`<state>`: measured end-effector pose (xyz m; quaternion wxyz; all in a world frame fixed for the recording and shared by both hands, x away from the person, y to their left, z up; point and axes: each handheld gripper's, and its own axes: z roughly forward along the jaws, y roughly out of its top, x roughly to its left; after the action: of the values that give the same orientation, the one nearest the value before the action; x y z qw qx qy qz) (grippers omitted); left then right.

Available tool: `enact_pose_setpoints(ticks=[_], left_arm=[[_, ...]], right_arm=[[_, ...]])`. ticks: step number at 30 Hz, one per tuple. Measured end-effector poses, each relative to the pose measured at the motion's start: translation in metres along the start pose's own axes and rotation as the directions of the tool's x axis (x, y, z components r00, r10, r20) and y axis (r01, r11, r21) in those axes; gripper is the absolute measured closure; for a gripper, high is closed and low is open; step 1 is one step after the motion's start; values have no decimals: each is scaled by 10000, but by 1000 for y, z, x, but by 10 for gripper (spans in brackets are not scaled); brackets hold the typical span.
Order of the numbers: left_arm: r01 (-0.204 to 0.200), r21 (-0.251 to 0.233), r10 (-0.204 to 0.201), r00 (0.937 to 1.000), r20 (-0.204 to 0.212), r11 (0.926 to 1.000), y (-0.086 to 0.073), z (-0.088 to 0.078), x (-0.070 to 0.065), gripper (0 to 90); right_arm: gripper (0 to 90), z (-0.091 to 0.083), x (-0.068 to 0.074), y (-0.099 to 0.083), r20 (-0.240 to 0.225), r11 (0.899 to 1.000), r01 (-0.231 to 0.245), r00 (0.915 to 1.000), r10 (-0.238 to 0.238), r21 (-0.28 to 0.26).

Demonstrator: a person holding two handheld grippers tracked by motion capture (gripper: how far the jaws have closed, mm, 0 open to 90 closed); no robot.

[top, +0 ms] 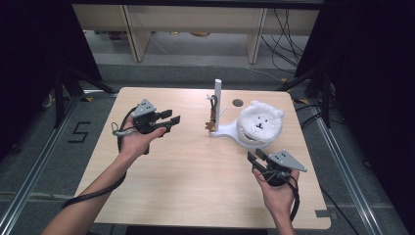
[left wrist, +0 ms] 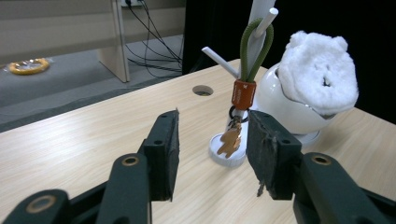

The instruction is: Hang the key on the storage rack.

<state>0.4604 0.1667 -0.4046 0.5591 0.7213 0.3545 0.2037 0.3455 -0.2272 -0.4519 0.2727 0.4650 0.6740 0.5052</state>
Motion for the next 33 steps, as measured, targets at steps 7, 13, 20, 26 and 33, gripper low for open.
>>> enact_pose_setpoints(ticks=[7, 13, 20, 26, 33], left_arm=[[-135, -135, 130, 9991, -415, 9998, -14, -29, 6, 490], [-131, -229, 104, 9932, -1157, 9997, -36, -65, 15, 472], [201, -418, -278, 9806, -1942, 9989, -58, -101, 29, 469], [121, -312, -195, 9677, -2513, 9994, -84, -116, 30, 469], [445, 39, -411, 9486, -3139, 9990, -132, -122, 31, 460]], right_arm=[[594, -5, -8, 0, 298, 9983, -444, 9986, 433, 382], [575, -9, -24, -3, 636, 9986, -297, 9976, 268, 442], [535, -13, -34, -14, 975, 9944, -831, 9923, 765, 655], [509, -13, -47, -23, 1067, 9940, -637, 9928, 541, 891], [476, -9, -54, -40, 1482, 9880, -909, 9863, 721, 1245]])
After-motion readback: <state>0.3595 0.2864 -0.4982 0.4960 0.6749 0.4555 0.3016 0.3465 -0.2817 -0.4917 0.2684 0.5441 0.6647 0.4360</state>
